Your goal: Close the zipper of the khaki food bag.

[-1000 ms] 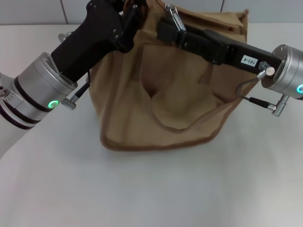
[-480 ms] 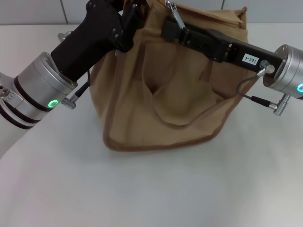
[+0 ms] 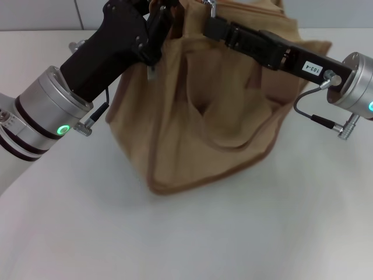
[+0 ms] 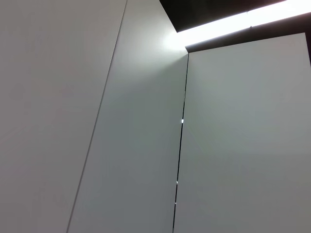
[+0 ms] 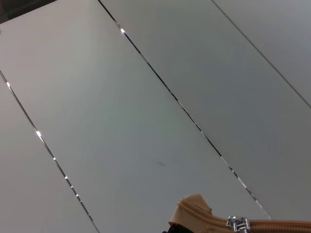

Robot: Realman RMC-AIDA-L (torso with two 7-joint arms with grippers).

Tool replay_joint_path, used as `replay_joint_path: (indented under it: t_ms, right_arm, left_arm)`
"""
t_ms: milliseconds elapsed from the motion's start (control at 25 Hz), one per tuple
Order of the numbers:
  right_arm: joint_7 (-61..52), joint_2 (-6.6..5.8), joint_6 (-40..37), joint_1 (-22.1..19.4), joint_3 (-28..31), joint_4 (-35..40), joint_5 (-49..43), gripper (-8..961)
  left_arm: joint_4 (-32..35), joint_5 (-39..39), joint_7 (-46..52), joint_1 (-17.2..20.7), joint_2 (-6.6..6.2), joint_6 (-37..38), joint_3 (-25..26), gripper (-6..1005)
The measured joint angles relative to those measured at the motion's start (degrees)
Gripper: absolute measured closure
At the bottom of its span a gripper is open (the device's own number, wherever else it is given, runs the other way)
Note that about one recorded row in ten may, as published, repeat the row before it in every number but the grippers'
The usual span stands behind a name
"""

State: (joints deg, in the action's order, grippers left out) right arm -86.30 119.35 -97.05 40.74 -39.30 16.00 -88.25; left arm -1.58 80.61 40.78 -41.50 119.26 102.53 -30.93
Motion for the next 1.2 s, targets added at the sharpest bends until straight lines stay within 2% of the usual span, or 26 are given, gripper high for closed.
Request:
replay_joint_path:
  t_ms: [1200]
  right_arm:
    - [0.41, 0.01, -1.15, 1.23, -0.03, 0.04, 0.04, 480]
  left_arm:
    - [0.0, -0.02, 0.0, -0.02, 0.0, -0.12, 0.0, 892]
